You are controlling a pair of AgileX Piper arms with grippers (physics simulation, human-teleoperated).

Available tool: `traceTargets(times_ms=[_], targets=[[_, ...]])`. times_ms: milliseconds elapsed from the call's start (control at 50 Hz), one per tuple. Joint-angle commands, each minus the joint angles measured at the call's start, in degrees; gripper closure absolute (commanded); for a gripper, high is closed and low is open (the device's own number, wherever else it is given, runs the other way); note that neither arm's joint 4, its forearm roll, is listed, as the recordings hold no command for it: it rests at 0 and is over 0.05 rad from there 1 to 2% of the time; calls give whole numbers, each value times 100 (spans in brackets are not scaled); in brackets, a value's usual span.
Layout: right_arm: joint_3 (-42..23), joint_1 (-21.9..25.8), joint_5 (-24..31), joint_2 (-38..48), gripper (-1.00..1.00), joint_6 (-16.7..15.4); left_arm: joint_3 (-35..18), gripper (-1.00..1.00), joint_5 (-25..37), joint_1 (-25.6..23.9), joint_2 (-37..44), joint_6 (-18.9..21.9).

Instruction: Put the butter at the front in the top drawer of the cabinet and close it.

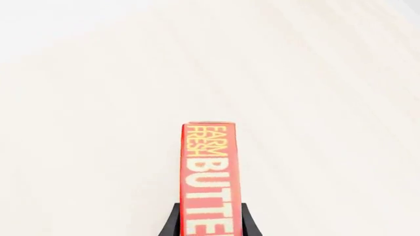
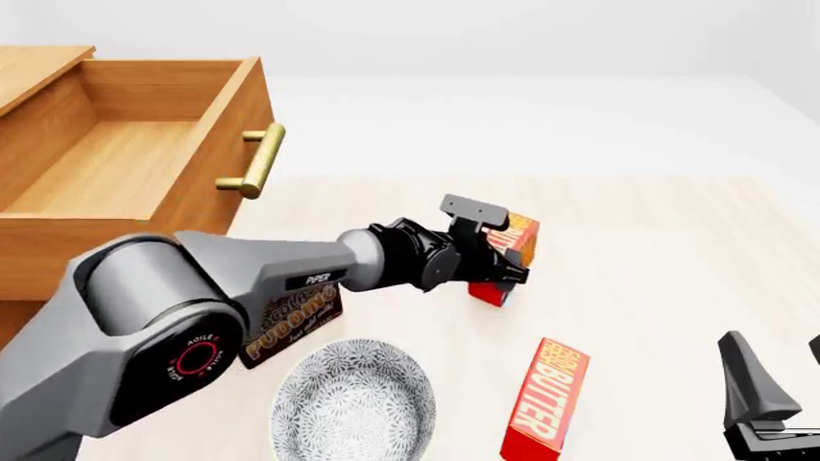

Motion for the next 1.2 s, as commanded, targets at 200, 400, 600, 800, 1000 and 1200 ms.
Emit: traceTargets(times_ms=[200, 400, 600, 800, 1000, 1200], targets=[[3, 0, -8, 3, -100, -2, 619, 100, 31, 7, -1094, 354], [3, -1, -8, 3, -100, -2, 957, 100, 216, -60, -1721, 387], [3, -1, -9, 3, -100, -2, 1316, 100, 430, -88, -2382, 401], [3, 0, -7, 3, -100, -3, 1613, 100, 991, -86, -3177, 535], [3, 0, -8, 3, -100, -3, 1652, 100, 1594, 134, -3794, 766], [3, 0, -8, 3, -100, -2, 1601, 100, 2062, 291, -4365, 977]])
